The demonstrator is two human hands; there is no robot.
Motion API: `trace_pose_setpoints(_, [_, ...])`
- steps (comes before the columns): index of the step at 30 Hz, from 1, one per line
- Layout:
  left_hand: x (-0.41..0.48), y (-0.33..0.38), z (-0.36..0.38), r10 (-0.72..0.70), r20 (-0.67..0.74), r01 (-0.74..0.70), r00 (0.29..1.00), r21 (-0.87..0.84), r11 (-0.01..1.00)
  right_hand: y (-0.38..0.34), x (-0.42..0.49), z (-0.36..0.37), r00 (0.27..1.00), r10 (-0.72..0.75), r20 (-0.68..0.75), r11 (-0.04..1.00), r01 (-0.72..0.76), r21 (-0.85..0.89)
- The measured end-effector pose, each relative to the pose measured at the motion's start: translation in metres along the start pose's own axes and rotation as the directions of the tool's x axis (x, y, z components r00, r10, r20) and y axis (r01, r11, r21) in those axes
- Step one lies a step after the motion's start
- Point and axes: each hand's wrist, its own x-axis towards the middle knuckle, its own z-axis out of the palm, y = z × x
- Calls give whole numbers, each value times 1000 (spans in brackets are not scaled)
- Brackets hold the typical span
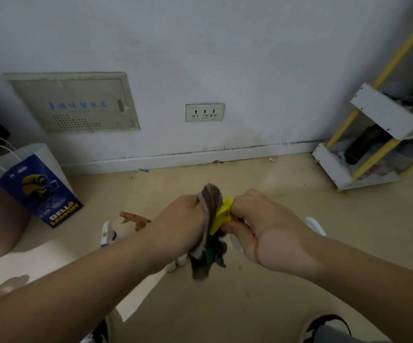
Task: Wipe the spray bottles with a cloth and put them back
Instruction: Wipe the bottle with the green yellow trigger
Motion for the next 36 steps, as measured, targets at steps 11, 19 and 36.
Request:
trace_pose_setpoints(11, [12,3,-9,-53,35,55,998,-39,998,0,6,-5,985,158,72,983,-164,84])
trace_pose_setpoints(19, [-2,1,-4,523,64,-469,850,543,697,0,4,-2,964,247,102,939,-264,220])
trace_pose_setpoints(36, [-8,20,-25,418,52,-395,907,447,802,5,4,-20,987,117,109,913,-150,379])
